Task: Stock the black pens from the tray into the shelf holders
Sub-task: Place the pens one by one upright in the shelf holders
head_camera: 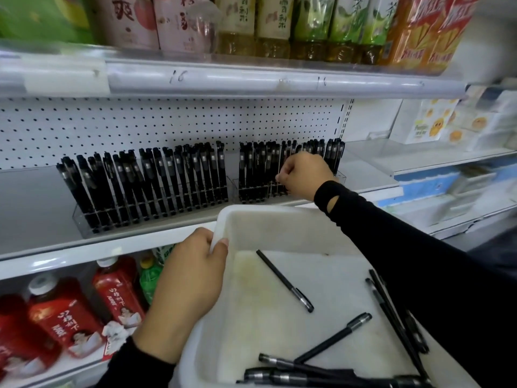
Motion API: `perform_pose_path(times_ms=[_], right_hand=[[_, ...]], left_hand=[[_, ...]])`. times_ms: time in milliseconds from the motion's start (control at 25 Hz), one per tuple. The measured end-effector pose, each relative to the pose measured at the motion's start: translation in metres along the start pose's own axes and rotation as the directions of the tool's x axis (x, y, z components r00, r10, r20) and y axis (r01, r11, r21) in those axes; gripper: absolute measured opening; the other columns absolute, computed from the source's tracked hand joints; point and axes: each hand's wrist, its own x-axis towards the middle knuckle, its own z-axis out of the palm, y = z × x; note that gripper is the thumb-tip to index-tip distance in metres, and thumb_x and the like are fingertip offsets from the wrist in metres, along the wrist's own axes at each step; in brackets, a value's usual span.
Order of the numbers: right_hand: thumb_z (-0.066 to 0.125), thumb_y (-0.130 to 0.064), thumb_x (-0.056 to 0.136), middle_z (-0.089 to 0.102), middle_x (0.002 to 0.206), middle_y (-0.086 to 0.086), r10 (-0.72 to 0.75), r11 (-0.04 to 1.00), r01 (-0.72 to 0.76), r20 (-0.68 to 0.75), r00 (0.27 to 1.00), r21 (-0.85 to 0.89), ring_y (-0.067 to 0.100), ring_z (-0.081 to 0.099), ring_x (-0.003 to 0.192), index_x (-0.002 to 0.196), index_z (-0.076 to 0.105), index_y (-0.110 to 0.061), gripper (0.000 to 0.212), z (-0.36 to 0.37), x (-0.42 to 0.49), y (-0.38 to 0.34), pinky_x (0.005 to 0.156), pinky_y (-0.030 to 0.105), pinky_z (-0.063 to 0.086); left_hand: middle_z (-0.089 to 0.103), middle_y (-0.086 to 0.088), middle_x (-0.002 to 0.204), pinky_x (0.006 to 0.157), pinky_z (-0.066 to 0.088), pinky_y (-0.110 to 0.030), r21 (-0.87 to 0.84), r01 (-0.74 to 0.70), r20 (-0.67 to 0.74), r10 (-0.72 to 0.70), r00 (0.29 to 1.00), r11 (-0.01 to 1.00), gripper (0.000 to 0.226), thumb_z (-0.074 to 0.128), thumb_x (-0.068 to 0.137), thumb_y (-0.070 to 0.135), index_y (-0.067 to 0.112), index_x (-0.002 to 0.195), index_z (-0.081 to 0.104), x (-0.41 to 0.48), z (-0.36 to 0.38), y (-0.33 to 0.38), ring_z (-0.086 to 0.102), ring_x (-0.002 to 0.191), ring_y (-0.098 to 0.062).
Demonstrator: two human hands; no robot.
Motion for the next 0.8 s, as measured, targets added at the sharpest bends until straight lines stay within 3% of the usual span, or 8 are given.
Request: perform_pose_path(times_ms=[160, 240, 360, 440, 520, 600, 720, 800], right_hand=[[0.065, -0.033, 0.094, 0.061, 0.066, -0.011, -0.226, 0.974, 0.226, 0.016, 0.974, 0.009, 0.003, 0.055, 0.062, 0.078, 0.064, -0.025, 0.019, -0.013, -0.056, -0.005, 0.057, 0.02, 0.039], [0.065, -0.037, 0.093, 0.062, 0.066, -0.01, -0.35, 0.936, 0.35, 0.083, 0.933, 0.015, 0.005, 0.057, 0.062, 0.079, 0.064, -0.026, 0.018, -0.016, -0.085, -0.008, 0.058, 0.022, 0.043], [0.067, -0.045, 0.089, 0.064, 0.072, -0.011, -0.412, 0.895, 0.446, 0.35, 0.841, -0.02, 0.002, 0.058, 0.065, 0.088, 0.065, -0.031, 0.014, -0.016, -0.107, -0.004, 0.062, 0.026, 0.047], [0.07, -0.052, 0.085, 0.065, 0.081, -0.012, -0.309, 0.905, 0.418, 0.549, 0.776, -0.081, 0.007, 0.059, 0.074, 0.101, 0.063, -0.033, 0.026, -0.005, -0.118, -0.001, 0.069, 0.03, 0.05], [0.073, -0.051, 0.083, 0.064, 0.086, -0.007, -0.2, 0.924, 0.358, 0.634, 0.747, -0.131, 0.016, 0.061, 0.079, 0.108, 0.057, -0.029, 0.037, 0.01, -0.127, 0.002, 0.073, 0.034, 0.052], [0.074, -0.035, 0.085, 0.061, 0.083, -0.006, -0.209, 0.928, 0.357, 0.645, 0.735, -0.106, 0.02, 0.061, 0.077, 0.108, 0.054, -0.024, 0.032, 0.02, -0.13, 0.001, 0.07, 0.034, 0.052], [0.064, -0.019, 0.089, 0.056, 0.071, -0.014, -0.286, 0.93, 0.367, 0.64, 0.713, 0.006, 0.009, 0.057, 0.064, 0.099, 0.064, -0.021, 0.01, 0.014, -0.125, -0.003, 0.065, 0.027, 0.048], [0.057, -0.011, 0.091, 0.066, 0.071, -0.009, -0.297, 0.955, 0.229, 0.65, 0.699, 0.189, 0.009, 0.063, 0.061, 0.097, 0.07, -0.019, 0.016, 0.007, -0.12, -0.003, 0.064, 0.025, 0.054]], left_hand=[[0.067, 0.001, 0.083, 0.075, 0.053, -0.042, 0.018, -0.005, 0.004, 0.005, 1.0, 1.0, 0.027, 0.047, 0.1, 0.039, 0.019, 0.087, 0.06, -0.003, -0.001, 0.003, 0.062, 0.076, -0.02], [0.066, -0.001, 0.082, 0.075, 0.053, -0.041, 0.034, -0.014, 0.003, 0.014, 1.0, 0.999, 0.027, 0.047, 0.1, 0.038, 0.018, 0.087, 0.061, -0.004, -0.001, 0.004, 0.061, 0.076, -0.021], [0.066, -0.003, 0.086, 0.078, 0.053, -0.044, 0.036, -0.026, -0.014, 0.027, 1.0, 0.999, 0.028, 0.047, 0.1, 0.038, 0.016, 0.092, 0.063, -0.003, -0.001, 0.004, 0.062, 0.08, -0.024], [0.066, -0.003, 0.089, 0.08, 0.053, -0.045, 0.038, -0.036, -0.019, 0.037, 0.999, 0.999, 0.028, 0.047, 0.1, 0.037, 0.015, 0.094, 0.063, -0.004, -0.001, 0.004, 0.061, 0.083, -0.026], [0.066, -0.003, 0.09, 0.08, 0.053, -0.045, 0.045, -0.041, -0.02, 0.042, 0.999, 0.998, 0.028, 0.047, 0.1, 0.037, 0.015, 0.095, 0.062, -0.006, 0.0, 0.004, 0.061, 0.083, -0.025], [0.066, -0.004, 0.09, 0.079, 0.052, -0.045, 0.056, -0.046, -0.02, 0.048, 0.999, 0.997, 0.027, 0.047, 0.1, 0.036, 0.014, 0.094, 0.062, -0.006, 0.0, 0.005, 0.06, 0.084, -0.025], [0.068, -0.005, 0.088, 0.08, 0.053, -0.046, 0.036, -0.033, -0.017, 0.034, 0.999, 0.999, 0.027, 0.048, 0.1, 0.036, 0.015, 0.091, 0.062, -0.005, -0.001, 0.005, 0.062, 0.083, -0.026], [0.068, -0.005, 0.087, 0.08, 0.053, -0.047, 0.03, -0.027, -0.017, 0.028, 0.999, 0.999, 0.027, 0.049, 0.099, 0.036, 0.016, 0.09, 0.062, -0.005, -0.001, 0.005, 0.062, 0.082, -0.026]])
